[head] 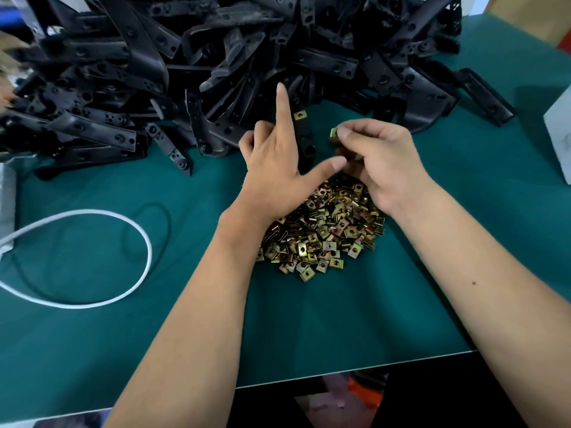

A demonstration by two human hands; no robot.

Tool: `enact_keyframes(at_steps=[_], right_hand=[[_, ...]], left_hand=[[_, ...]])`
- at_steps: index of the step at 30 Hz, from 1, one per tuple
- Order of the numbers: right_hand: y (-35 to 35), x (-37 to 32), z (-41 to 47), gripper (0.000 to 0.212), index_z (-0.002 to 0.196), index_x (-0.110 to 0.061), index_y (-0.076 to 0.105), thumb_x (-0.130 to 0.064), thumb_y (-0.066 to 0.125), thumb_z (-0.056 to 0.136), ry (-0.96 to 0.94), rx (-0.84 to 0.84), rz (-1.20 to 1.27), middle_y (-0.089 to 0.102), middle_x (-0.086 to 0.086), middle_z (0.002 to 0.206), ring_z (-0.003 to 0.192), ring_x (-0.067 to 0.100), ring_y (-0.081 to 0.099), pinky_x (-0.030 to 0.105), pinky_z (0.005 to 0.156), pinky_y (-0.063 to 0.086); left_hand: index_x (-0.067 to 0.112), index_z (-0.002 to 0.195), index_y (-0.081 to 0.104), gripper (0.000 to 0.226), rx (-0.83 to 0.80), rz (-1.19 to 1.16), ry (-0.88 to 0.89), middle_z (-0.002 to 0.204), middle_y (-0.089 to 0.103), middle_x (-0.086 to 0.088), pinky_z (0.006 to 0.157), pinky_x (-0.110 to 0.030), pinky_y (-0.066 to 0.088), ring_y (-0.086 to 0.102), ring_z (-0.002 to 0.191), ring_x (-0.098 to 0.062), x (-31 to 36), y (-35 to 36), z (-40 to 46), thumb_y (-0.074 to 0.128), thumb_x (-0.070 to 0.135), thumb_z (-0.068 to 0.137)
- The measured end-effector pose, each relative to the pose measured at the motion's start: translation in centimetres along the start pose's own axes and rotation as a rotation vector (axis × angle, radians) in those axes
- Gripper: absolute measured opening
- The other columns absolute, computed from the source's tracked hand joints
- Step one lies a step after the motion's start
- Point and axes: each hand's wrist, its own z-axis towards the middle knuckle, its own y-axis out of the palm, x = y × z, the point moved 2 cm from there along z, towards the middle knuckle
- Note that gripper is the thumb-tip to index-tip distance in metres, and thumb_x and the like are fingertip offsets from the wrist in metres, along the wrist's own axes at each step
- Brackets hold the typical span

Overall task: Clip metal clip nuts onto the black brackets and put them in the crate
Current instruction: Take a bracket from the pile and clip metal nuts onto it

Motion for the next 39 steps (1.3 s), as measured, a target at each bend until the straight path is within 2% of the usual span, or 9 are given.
enact_keyframes(at_steps=[2, 5, 9, 11, 13, 17, 26, 32, 39], right_hand=[[0.1, 0.0, -0.1, 0.011, 0.092, -0.012, 0.076, -0.005, 0.070, 0.095, 0.000, -0.026, -0.020, 0.074, 0.001, 0.084, 0.077, 0.012, 0.068, 0.023, 0.062, 0.054], [0.2, 0.0, -0.1, 0.011, 0.092, -0.010, 0.076, -0.001, 0.070, 0.094, -0.008, -0.051, -0.024, 0.074, 0.002, 0.077, 0.068, 0.010, 0.065, 0.020, 0.059, 0.053], [0.2, 0.2, -0.1, 0.008, 0.092, -0.009, 0.078, -0.002, 0.072, 0.092, -0.012, -0.083, -0.100, 0.075, 0.004, 0.078, 0.068, 0.010, 0.066, 0.020, 0.060, 0.053], [0.3, 0.3, -0.1, 0.007, 0.094, -0.007, 0.078, -0.003, 0.074, 0.091, -0.023, -0.093, -0.140, 0.075, 0.005, 0.079, 0.070, 0.012, 0.066, 0.020, 0.060, 0.053], [0.4, 0.4, -0.1, 0.006, 0.094, -0.007, 0.078, -0.003, 0.076, 0.090, -0.035, -0.092, -0.171, 0.076, 0.005, 0.081, 0.070, 0.011, 0.067, 0.021, 0.060, 0.053], [0.5, 0.5, -0.1, 0.006, 0.094, -0.008, 0.079, -0.004, 0.077, 0.089, -0.050, -0.113, -0.212, 0.078, 0.001, 0.081, 0.068, 0.008, 0.068, 0.021, 0.060, 0.053], [0.6, 0.6, -0.1, 0.005, 0.092, -0.011, 0.080, -0.007, 0.079, 0.088, -0.102, -0.114, -0.225, 0.078, 0.007, 0.081, 0.066, 0.011, 0.066, 0.025, 0.061, 0.053], [0.6, 0.6, -0.1, 0.009, 0.088, -0.015, 0.080, -0.005, 0.079, 0.087, -0.108, -0.107, -0.228, 0.079, 0.011, 0.089, 0.080, 0.021, 0.072, 0.044, 0.081, 0.061], [0.7, 0.7, -0.2, 0.021, 0.103, -0.013, 0.074, -0.003, 0.080, 0.085, -0.168, -0.073, -0.258, 0.074, 0.002, 0.077, 0.071, 0.013, 0.068, 0.027, 0.070, 0.058]], left_hand=[[0.007, 0.162, -0.013, 0.108, -0.051, -0.060, -0.029, 0.115, 0.042, 0.011, 0.113, -0.038, 0.011, 0.037, 0.122, -0.019, -0.4, 0.2, 0.1, 0.036, 0.072, 0.091], [0.009, 0.162, -0.013, 0.109, -0.083, -0.134, -0.052, 0.124, 0.043, 0.007, 0.111, -0.030, 0.004, 0.035, 0.130, -0.022, -1.0, 0.4, 0.1, 0.052, 0.061, 0.092], [0.012, 0.164, 0.001, 0.121, -0.051, -0.139, -0.077, 0.138, 0.055, -0.005, 0.115, -0.029, 0.008, 0.036, 0.137, -0.022, -1.7, 0.3, 0.0, 0.070, 0.067, 0.082], [0.015, 0.163, 0.014, 0.119, -0.021, -0.170, -0.119, 0.141, 0.057, -0.006, 0.121, -0.037, 0.016, 0.037, 0.139, -0.023, -1.9, 0.0, 0.1, 0.075, 0.069, 0.075], [0.013, 0.157, 0.026, 0.114, -0.008, -0.214, -0.125, 0.138, 0.062, -0.004, 0.121, -0.047, 0.025, 0.047, 0.136, -0.022, -1.8, -0.2, 0.2, 0.081, 0.066, 0.072], [0.011, 0.148, 0.035, 0.109, -0.042, -0.312, -0.121, 0.123, 0.068, -0.001, 0.113, -0.050, 0.040, 0.061, 0.123, -0.020, -1.6, -0.5, 0.3, 0.087, 0.062, 0.067], [0.008, 0.144, 0.038, 0.108, -0.049, -0.277, -0.096, 0.115, 0.070, 0.000, 0.109, -0.053, 0.044, 0.064, 0.116, -0.022, -1.3, -0.7, 0.3, 0.086, 0.064, 0.066], [0.006, 0.146, 0.037, 0.111, -0.057, -0.243, -0.087, 0.114, 0.070, 0.000, 0.109, -0.052, 0.042, 0.064, 0.116, -0.022, -0.9, -0.7, 0.3, 0.084, 0.067, 0.066], [0.004, 0.148, 0.036, 0.118, -0.059, -0.158, -0.044, 0.112, 0.069, 0.001, 0.108, -0.052, 0.041, 0.065, 0.111, -0.025, -0.4, -0.8, 0.2, 0.073, 0.078, 0.063]])
